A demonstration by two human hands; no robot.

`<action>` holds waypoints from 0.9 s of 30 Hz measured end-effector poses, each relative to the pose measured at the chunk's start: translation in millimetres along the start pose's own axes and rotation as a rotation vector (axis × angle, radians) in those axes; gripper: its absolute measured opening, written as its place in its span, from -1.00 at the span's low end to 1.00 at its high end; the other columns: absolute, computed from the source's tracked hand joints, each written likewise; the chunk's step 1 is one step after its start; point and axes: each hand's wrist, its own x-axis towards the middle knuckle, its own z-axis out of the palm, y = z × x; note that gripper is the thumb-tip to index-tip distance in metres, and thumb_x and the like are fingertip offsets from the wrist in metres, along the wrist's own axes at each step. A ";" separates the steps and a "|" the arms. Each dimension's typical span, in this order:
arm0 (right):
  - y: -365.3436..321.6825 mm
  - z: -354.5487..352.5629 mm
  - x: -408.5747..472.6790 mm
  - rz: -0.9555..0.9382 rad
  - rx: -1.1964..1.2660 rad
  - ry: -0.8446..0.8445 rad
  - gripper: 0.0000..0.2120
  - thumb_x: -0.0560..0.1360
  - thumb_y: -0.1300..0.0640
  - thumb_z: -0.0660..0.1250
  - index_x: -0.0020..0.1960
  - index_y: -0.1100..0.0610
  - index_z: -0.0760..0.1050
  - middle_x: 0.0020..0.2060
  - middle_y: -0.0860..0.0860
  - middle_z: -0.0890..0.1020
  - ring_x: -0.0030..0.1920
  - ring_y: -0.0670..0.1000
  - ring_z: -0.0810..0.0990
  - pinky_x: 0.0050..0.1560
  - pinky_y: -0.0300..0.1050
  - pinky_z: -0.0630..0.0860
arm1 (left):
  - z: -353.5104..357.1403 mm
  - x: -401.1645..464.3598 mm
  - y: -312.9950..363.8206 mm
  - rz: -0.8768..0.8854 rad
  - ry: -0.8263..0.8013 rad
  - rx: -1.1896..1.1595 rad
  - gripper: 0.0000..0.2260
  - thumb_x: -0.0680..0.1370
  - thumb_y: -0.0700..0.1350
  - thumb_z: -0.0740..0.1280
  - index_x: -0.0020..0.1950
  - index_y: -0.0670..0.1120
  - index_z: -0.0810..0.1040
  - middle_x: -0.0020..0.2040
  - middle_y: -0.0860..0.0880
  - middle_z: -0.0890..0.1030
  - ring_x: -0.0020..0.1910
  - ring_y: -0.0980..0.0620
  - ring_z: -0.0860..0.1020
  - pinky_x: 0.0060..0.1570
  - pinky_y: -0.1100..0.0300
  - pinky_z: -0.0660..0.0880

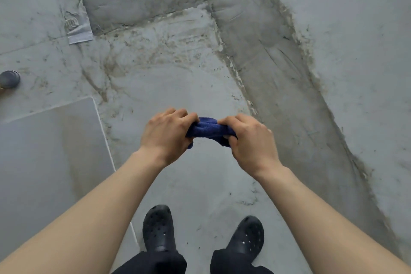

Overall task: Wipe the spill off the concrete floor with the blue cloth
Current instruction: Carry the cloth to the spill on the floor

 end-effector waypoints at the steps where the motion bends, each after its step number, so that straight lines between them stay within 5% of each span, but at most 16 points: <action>1: 8.8 17.3 -0.2 0.005 0.003 0.000 -0.67 0.45 0.23 0.39 0.16 -0.06 0.59 -0.06 -0.03 0.63 -0.04 0.13 0.58 -0.24 -0.01 0.51 | 18.1 -0.1 -4.4 0.000 0.002 0.004 -0.65 0.34 -0.05 0.53 0.10 0.09 0.60 -0.09 0.07 0.64 -0.08 -0.09 0.56 -0.22 0.15 0.27; 9: 48.8 145.1 -2.2 0.019 0.021 -0.048 -0.68 0.43 0.23 0.38 0.12 -0.07 0.58 -0.10 -0.05 0.62 -0.10 0.13 0.58 -0.27 0.00 0.50 | 137.7 -13.3 -53.3 0.044 -0.028 0.071 -0.70 0.31 -0.08 0.51 0.00 0.09 0.59 -0.18 0.08 0.60 -0.17 -0.06 0.53 -0.30 0.15 0.28; 13: 60.8 191.2 1.4 -0.006 0.009 -0.024 -0.67 0.40 0.23 0.40 0.11 -0.08 0.59 -0.12 -0.07 0.62 -0.13 0.11 0.58 -0.32 -0.09 0.35 | 178.9 -16.2 -79.0 0.066 -0.026 0.065 -0.66 0.27 -0.07 0.54 0.00 0.11 0.59 -0.19 0.10 0.60 -0.20 -0.05 0.53 -0.31 0.17 0.24; 27: 95.7 287.9 -7.6 -0.130 -0.052 0.128 -0.70 0.32 0.07 0.51 0.02 -0.10 0.57 -0.21 -0.12 0.60 -0.22 0.03 0.59 -0.43 -0.13 0.41 | 275.7 -24.0 -122.1 0.180 0.001 0.012 -0.65 0.23 -0.03 0.52 -0.03 0.14 0.56 -0.20 0.13 0.59 -0.24 0.01 0.54 -0.37 0.17 0.39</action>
